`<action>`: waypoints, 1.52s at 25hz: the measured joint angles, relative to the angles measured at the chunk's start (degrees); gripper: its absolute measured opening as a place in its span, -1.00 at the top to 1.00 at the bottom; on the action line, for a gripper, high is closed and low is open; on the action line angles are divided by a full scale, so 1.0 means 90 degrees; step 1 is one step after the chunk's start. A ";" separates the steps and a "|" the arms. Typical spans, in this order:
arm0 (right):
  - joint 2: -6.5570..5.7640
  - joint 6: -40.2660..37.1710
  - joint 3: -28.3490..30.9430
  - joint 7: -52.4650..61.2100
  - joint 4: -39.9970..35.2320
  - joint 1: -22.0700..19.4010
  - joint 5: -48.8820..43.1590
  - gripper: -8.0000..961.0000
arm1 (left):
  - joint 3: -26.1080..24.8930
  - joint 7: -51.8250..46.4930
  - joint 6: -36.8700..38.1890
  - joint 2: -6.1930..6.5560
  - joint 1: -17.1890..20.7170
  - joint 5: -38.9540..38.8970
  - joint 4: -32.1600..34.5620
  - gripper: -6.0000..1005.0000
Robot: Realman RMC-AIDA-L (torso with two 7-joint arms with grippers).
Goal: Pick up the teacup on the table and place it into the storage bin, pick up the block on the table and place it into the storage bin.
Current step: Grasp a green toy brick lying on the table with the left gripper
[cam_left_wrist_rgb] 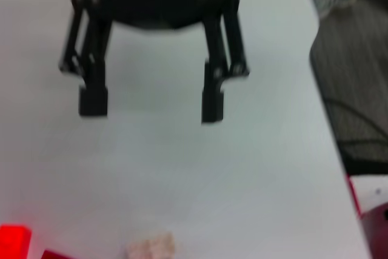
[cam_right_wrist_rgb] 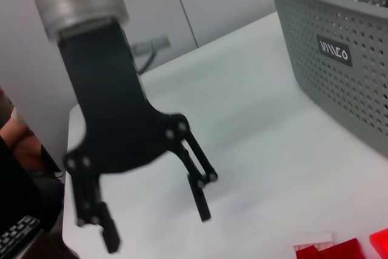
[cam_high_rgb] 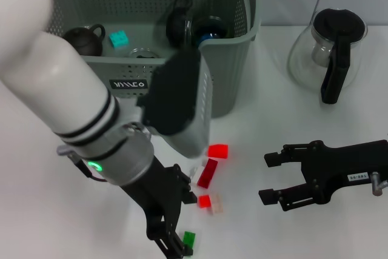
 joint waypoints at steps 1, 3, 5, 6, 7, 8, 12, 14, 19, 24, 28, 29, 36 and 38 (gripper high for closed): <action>0.0000 0.0002 0.0000 0.0000 0.0002 0.0000 0.0000 -0.91 | 0.0147 -0.0068 -0.0133 -0.0003 -0.0006 0.0080 -0.0079 -0.77; 0.0000 0.0008 0.0000 0.0002 0.0007 0.0000 0.0000 -0.91 | 0.0350 -0.0158 -0.0320 -0.0008 -0.0013 0.0196 -0.0165 -0.73; 0.0000 0.0009 0.0001 0.0007 0.0008 0.0004 0.0000 -0.91 | 0.0558 -0.0196 -0.0456 -0.0015 -0.0017 0.0263 -0.0279 -0.68; 0.0000 0.0009 0.0000 0.0009 0.0008 0.0006 0.0000 -0.91 | 0.0646 -0.0199 -0.0509 -0.0017 -0.0017 0.0280 -0.0328 -0.66; 0.0000 0.0009 0.0004 0.0011 0.0007 0.0007 0.0000 -0.91 | 0.0748 -0.0203 -0.0576 -0.0019 -0.0017 0.0296 -0.0378 -0.63; 0.0000 0.0009 0.0009 0.0012 0.0008 0.0008 0.0000 -0.91 | 0.0858 -0.0212 -0.0645 -0.0020 -0.0017 0.0313 -0.0423 -0.61; 0.0000 0.0009 0.0060 0.0019 0.0008 0.0010 0.0000 -0.91 | 0.1064 -0.0255 -0.0866 -0.0022 -0.0025 0.0339 -0.0521 -0.61; 0.0000 0.0011 0.0076 0.0019 0.0008 0.0009 0.0000 -0.91 | 0.1158 -0.0271 -0.1028 -0.0022 -0.0025 0.0396 -0.0575 -0.60; 0.0000 0.0023 0.0079 0.0047 0.0007 0.0003 0.0001 -0.91 | 0.1455 -0.0400 -0.1433 -0.0022 -0.0055 0.0656 -0.0857 -0.60; 0.0000 0.0031 0.0084 0.0068 0.0007 0.0017 0.0000 -0.91 | 0.1603 -0.0477 -0.1523 -0.0022 -0.0082 0.0729 -0.0949 -0.60; 0.0000 0.0054 0.0097 0.0068 0.0008 0.0028 0.0000 -0.91 | 0.1807 -0.0535 -0.1559 -0.0023 -0.0082 0.0763 -0.0983 -0.59; 0.0000 0.0062 0.0099 0.0068 0.0007 0.0029 0.0000 -0.91 | 0.1847 -0.0557 -0.1572 -0.0023 -0.0082 0.0764 -0.0989 -0.59; 0.0000 0.0074 0.0098 0.0069 0.0007 0.0008 0.0001 -0.91 | 0.1951 -0.0621 -0.1652 -0.0023 -0.0061 0.0734 -0.0991 -0.56; 0.0000 0.0075 0.0098 0.0068 0.0007 0.0004 0.0000 -0.91 | 0.1972 -0.0625 -0.1681 -0.0023 -0.0054 0.0724 -0.0995 -0.55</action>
